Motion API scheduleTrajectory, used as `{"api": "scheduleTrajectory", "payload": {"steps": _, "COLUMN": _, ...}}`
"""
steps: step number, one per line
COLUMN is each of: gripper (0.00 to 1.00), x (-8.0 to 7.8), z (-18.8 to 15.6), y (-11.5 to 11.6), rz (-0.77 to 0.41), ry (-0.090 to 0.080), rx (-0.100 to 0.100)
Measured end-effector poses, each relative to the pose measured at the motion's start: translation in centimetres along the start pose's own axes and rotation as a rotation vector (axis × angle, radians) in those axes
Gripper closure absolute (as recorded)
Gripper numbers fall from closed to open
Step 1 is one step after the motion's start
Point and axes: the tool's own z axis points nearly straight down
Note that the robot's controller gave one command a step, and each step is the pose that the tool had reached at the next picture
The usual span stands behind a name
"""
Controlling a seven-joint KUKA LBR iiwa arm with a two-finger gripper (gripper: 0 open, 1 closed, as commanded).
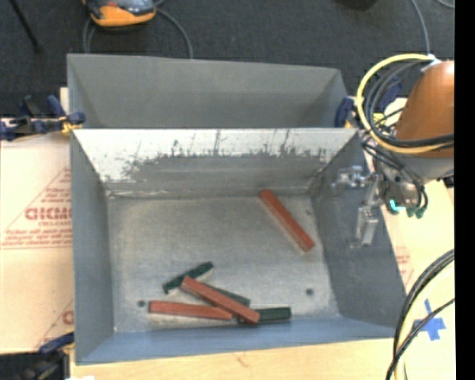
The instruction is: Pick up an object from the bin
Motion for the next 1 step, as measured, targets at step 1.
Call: {"api": "scheduleTrajectory", "payload": {"steps": 1, "gripper": 0.00, "x": -0.17, "z": -0.35, "y": 0.03, "rz": -0.003, "ry": -0.007, "rx": 0.002}}
